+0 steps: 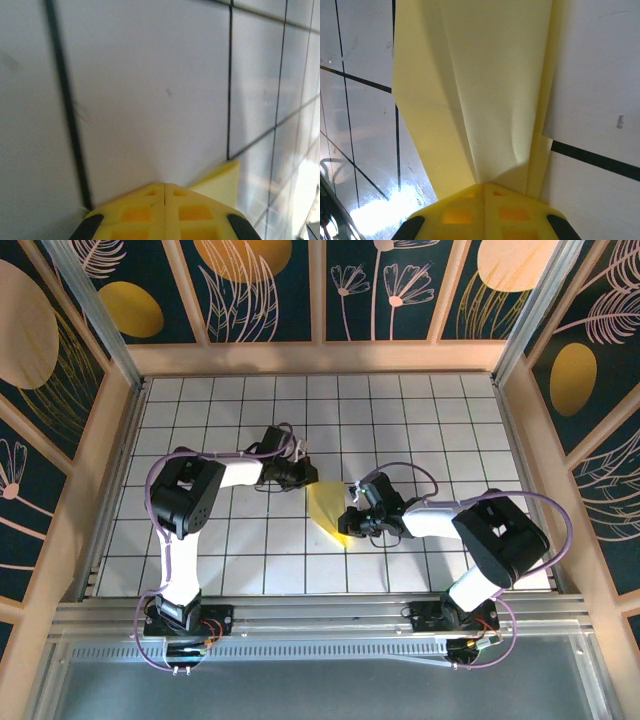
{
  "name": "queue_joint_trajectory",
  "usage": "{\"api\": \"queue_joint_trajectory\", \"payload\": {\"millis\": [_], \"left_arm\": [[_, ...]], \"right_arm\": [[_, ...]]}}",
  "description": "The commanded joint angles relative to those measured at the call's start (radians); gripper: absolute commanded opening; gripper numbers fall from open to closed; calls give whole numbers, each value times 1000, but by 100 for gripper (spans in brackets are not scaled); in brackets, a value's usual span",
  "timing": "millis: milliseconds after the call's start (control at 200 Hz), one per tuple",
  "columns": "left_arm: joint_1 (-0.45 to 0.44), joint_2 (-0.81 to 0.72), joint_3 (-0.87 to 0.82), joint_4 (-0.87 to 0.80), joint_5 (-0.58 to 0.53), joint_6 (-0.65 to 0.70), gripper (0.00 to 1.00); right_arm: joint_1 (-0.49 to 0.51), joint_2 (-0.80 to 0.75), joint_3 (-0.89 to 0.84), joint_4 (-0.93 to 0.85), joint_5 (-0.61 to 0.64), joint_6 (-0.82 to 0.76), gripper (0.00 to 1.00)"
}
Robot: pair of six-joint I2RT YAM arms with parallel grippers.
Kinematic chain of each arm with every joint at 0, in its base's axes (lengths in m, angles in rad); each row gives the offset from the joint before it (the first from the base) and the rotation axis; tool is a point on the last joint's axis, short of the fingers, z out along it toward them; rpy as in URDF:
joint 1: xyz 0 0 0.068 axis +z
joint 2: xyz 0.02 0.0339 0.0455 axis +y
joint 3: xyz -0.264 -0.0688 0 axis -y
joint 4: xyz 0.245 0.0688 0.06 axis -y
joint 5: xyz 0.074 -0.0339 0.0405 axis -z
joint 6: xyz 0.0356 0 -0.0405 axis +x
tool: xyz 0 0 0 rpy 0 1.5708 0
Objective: Fold a paper plane with a square sheet of paper (fold left side to right side)
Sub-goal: Fourth fold the wing at the center of the table.
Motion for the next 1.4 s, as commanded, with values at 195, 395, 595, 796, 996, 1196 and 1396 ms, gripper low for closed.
{"api": "queue_joint_trajectory", "payload": {"millis": [195,395,595,796,996,1196,1396], "left_arm": [[68,-117,-62,17,-189,71,0],[-29,-249,-189,96,-103,21,0],[-143,-202,-178,145,-52,-38,0],[-175,-119,-177,163,-48,-60,0],[-177,-71,-177,108,-110,-47,0],[-176,-62,-177,60,-162,-48,0],[-176,-62,-200,67,-165,-54,0]], "right_arm": [[6,48,-63,-257,110,-16,0],[2,24,-73,-242,111,-6,0],[2,25,-74,-237,112,-4,0],[2,28,-70,-235,111,-4,0],[2,19,-56,-211,78,-5,0],[0,-54,-25,-142,-3,3,0],[-13,-126,9,-63,-55,14,0]]}}
